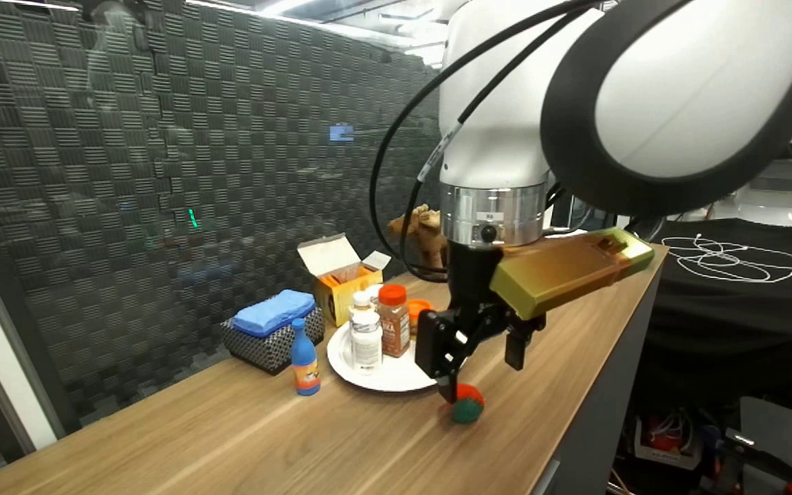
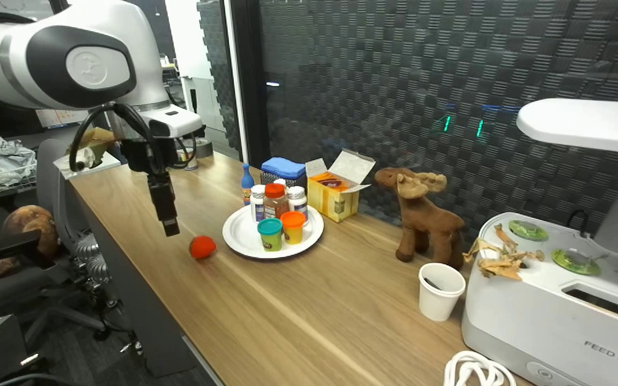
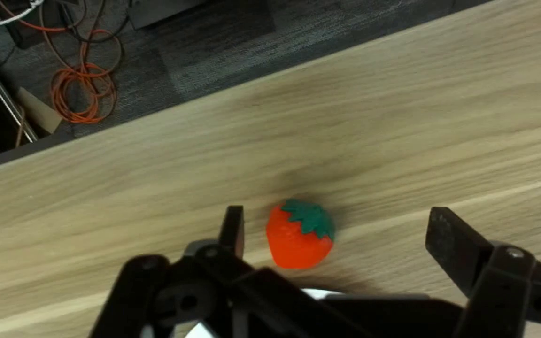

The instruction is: Put the containers and strawberry toy on the white plate

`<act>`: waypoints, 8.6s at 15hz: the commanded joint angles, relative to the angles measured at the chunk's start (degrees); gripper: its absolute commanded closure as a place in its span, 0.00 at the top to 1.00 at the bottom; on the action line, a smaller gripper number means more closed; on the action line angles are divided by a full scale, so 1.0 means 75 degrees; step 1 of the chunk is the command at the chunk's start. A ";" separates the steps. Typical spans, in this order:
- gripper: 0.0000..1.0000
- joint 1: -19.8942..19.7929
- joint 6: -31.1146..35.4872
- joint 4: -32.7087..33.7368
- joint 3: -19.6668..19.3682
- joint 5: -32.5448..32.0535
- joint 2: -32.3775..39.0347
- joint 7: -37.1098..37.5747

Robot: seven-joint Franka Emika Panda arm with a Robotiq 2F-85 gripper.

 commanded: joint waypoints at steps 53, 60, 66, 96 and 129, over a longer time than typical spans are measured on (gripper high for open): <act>0.26 -0.0958 0.3338 0.0611 0.0012 0.2890 0.1898 -0.4671; 0.76 -0.0969 0.3775 0.0509 -0.0079 0.2747 0.1820 -0.4556; 1.00 -0.1086 0.3710 0.0202 0.0271 0.2978 0.1356 -0.4764; 1.00 0.0108 -0.0942 0.5424 0.0044 -0.0292 0.3393 -0.4625; 0.16 0.0782 -0.0416 0.4881 -0.0494 -0.1159 0.2735 -0.3376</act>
